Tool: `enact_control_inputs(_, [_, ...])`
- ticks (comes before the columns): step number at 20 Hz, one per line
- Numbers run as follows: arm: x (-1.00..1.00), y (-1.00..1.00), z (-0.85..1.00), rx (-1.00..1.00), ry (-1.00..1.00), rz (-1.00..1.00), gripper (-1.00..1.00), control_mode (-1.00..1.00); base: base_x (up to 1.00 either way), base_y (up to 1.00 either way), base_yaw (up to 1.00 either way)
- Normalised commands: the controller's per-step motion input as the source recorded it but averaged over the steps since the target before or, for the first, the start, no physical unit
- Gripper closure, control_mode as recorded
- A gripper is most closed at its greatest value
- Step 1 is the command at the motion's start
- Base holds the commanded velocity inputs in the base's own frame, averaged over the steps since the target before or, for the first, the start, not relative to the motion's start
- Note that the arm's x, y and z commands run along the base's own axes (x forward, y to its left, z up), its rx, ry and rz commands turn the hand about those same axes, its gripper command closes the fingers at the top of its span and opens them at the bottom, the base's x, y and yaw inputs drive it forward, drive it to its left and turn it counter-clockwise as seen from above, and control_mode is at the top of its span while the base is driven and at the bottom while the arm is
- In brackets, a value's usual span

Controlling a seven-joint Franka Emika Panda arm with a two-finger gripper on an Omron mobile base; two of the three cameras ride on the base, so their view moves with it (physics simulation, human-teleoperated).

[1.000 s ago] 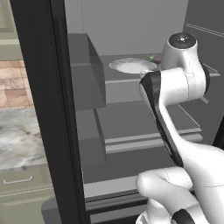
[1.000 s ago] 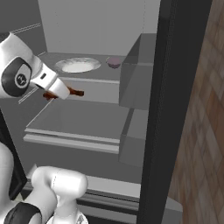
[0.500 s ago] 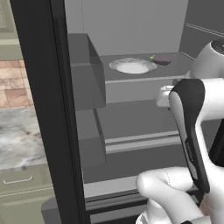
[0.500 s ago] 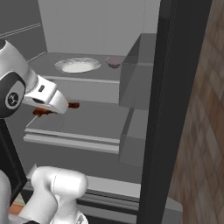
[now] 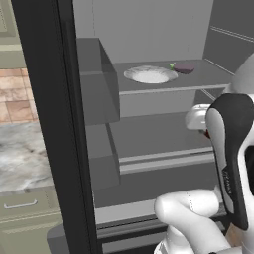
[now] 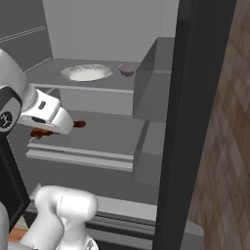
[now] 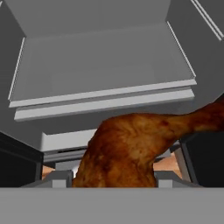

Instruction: Retrieve the chicken drumstick from the fridge and place it on the saucepan with marinade on the stove.

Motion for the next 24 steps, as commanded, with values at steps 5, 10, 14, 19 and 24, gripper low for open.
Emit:
enact_control_inputs(5, [-0.08, -0.07, 0.00, 0.00, 0.01, 0.00, 1.00, -1.00, 0.00, 0.00, 0.00])
enact_control_inputs(10, [-0.12, 0.00, -0.02, 0.00, 0.01, 0.05, 1.00, -1.00, 0.00, 0.00, 0.00])
enact_control_inputs(14, [-0.04, 0.00, -0.01, 0.00, 0.01, 0.00, 1.00, 1.00, -0.55, 0.00, 0.00])
enact_control_inputs(19, [0.00, 0.00, 0.00, 0.00, 0.00, 0.00, 1.00, 1.00, -1.00, -0.14, 0.00])
enact_control_inputs(24, [0.00, 0.00, 0.00, 0.00, 0.00, 0.00, 1.00, 1.00, -1.00, -0.12, 0.00])
